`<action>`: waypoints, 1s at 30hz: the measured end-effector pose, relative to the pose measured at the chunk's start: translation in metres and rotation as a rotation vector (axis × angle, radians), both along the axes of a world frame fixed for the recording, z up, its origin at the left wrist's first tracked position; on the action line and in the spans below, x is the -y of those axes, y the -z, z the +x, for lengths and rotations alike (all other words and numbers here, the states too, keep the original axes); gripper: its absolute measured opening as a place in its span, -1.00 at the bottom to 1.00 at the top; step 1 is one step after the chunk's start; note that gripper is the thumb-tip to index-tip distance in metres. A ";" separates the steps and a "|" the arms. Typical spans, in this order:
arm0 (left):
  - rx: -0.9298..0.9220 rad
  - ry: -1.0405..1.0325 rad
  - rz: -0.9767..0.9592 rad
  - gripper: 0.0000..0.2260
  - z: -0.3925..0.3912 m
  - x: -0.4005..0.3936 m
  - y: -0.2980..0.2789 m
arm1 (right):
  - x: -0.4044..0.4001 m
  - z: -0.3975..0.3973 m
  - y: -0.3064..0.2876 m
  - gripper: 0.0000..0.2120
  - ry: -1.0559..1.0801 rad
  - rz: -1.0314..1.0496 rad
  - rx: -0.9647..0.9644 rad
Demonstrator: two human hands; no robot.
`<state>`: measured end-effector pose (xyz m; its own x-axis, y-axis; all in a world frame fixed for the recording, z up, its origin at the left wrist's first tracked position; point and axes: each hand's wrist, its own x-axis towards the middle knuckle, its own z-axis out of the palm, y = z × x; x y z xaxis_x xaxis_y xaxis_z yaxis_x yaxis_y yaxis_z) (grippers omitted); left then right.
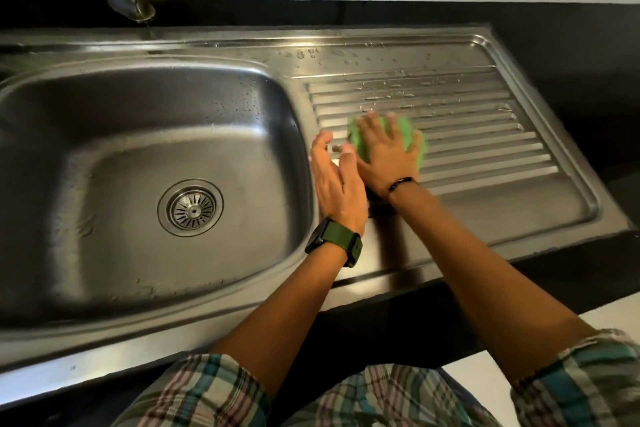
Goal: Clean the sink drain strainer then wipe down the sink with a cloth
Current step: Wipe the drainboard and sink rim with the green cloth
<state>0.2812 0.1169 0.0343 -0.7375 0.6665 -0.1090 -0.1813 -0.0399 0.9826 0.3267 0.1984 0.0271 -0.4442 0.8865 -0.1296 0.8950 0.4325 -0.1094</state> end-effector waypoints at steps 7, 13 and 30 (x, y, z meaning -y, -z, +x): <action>0.034 -0.067 0.027 -0.63 -0.003 0.004 0.002 | 0.020 -0.032 0.003 -0.53 -0.356 0.004 0.044; -0.061 -0.031 -0.026 -0.71 0.004 0.001 0.004 | 0.013 -0.023 0.001 -0.52 -0.381 -0.008 0.000; -0.334 0.057 -0.201 -0.54 0.009 -0.005 -0.005 | -0.016 0.010 0.003 -0.59 -0.298 0.008 -0.151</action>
